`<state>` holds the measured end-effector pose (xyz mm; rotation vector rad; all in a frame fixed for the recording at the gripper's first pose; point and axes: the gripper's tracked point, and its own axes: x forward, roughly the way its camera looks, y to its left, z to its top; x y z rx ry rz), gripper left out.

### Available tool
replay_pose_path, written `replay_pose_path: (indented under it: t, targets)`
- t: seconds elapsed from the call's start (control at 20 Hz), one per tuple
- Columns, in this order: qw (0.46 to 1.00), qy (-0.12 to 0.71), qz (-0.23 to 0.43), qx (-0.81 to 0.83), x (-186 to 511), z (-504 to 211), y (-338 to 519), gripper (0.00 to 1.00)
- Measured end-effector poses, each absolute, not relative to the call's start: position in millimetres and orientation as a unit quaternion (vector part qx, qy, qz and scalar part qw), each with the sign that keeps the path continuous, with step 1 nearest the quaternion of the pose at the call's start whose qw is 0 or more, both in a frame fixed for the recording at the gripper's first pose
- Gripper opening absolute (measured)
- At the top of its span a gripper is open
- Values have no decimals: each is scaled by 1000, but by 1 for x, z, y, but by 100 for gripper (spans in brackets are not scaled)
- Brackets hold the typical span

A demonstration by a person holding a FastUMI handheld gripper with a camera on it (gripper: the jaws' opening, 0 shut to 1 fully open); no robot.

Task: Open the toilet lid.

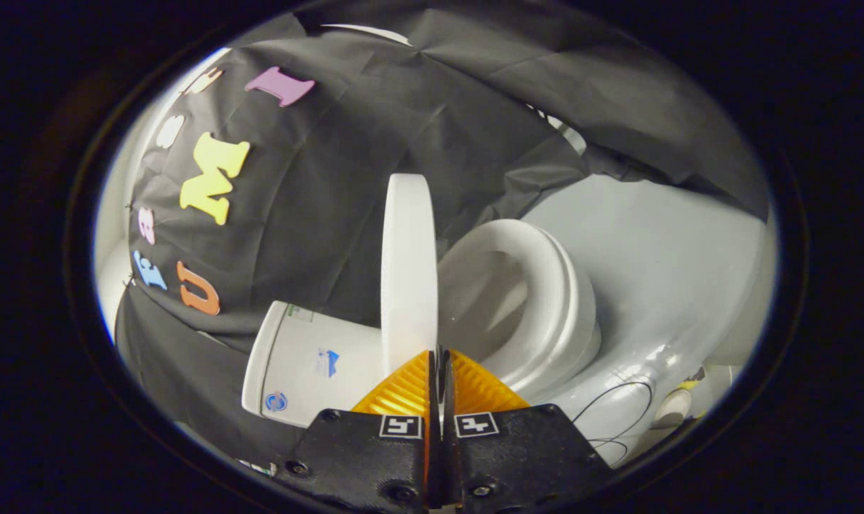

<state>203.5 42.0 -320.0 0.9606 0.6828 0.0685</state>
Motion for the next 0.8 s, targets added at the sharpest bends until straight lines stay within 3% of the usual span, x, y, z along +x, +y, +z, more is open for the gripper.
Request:
replay_pose_path:
  t: [0.8]
  targets:
    - [874, 315, 65, 365, 212, -247, 102, 4]
